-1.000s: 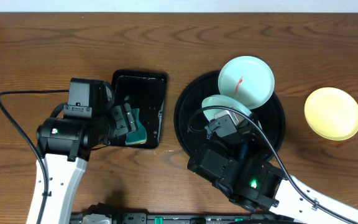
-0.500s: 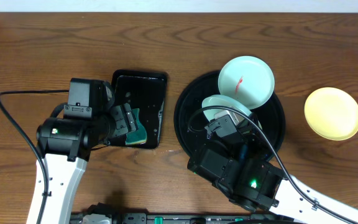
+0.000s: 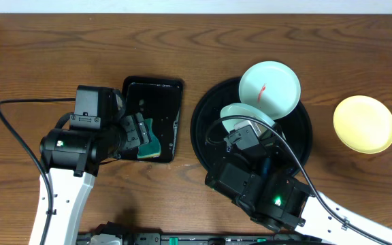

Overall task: Clean dirty plates on tray and stack at the side
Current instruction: 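Lift the pale green plate with the right gripper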

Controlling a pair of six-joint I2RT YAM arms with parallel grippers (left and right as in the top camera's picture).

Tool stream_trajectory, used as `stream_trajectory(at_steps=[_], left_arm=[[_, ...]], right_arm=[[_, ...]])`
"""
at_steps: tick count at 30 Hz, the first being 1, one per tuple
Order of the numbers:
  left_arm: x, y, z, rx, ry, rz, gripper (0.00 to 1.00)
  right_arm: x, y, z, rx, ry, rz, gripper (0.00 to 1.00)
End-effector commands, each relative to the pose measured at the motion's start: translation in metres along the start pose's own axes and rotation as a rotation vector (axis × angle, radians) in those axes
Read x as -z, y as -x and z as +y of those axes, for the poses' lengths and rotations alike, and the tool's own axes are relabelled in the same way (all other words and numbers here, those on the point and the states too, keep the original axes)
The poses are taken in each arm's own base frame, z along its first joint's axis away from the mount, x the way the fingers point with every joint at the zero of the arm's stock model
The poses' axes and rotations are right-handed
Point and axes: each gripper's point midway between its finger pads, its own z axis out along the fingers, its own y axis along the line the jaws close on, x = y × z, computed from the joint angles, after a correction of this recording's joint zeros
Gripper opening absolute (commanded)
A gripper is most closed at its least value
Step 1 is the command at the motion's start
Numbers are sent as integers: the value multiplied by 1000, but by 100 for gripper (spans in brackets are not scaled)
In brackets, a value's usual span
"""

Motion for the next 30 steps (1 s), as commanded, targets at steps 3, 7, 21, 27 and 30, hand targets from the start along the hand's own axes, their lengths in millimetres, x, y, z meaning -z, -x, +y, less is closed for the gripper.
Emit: stream_trajectory(at_steps=[3, 7, 21, 27, 30], left_arm=[[3, 1, -2, -4, -13, -3, 83], [3, 1, -2, -4, -13, -3, 83], [3, 1, -3, -4, -14, -3, 83], [3, 1, -3, -4, -14, -3, 83], [3, 1, -3, -4, -14, -3, 83]], right_arm=[[3, 4, -11, -41, -41, -27, 1], [3, 4, -11, -39, -42, -26, 1], [3, 4, -9, -79, -34, -25, 1], [1, 9, -13, -2, -56, -32, 1], [-1, 10, -7, -81, -16, -24, 1]])
